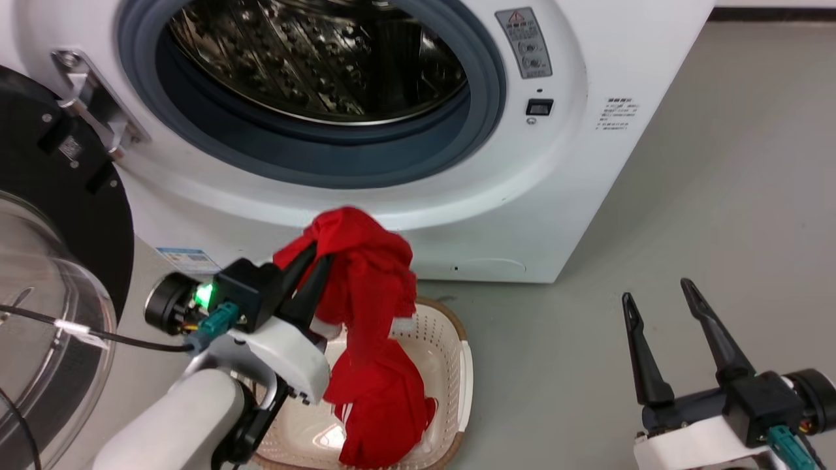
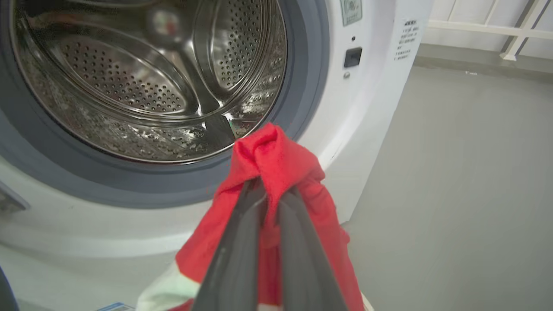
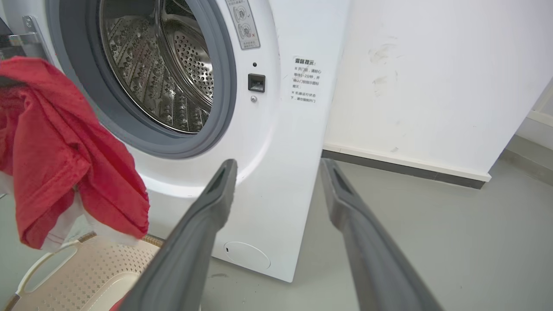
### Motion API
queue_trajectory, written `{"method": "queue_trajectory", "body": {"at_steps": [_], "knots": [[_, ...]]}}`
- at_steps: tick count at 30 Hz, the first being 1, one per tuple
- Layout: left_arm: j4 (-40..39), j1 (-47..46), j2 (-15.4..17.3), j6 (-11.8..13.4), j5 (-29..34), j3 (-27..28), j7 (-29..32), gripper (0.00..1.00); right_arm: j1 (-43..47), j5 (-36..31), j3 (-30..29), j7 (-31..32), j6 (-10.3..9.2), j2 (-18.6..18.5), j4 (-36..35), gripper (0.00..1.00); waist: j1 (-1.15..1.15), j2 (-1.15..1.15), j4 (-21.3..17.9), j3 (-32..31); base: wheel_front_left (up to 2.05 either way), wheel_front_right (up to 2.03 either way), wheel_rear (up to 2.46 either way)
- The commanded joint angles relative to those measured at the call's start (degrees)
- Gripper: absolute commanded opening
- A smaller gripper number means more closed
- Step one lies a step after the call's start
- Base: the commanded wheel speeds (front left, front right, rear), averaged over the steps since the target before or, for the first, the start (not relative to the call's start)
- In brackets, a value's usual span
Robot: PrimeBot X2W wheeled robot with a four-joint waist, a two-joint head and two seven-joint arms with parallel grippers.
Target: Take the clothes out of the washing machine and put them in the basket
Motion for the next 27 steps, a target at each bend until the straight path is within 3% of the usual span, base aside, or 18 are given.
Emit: {"method": "queue_trajectory", "body": {"at_steps": [1,14,27], "knots": [[1.5,0.69,-0.39,-0.33,0.3,-0.43,-0.62,0.0,-1.3,-0.49,-0.07,-0.13,-0.06,0.0,-0.34,1.0,0.0,0.0,-0.37,1.83,0.0,0.0,0.0],[25.54,-2.6,-9.04,-7.18,0.79,-5.84,-3.87,0.0,-6.37,-0.31,-1.63,-0.13,-0.06,0.0,-1.76,1.0,0.0,0.0,-3.05,13.12,0.0,0.0,0.0],[53.79,-15.44,-17.09,-13.51,4.18,-9.5,-3.55,0.0,-11.82,0.9,-2.79,-0.13,-0.06,0.0,-3.68,1.0,0.0,0.0,-6.32,24.91,0.0,0.0,0.0]]}}
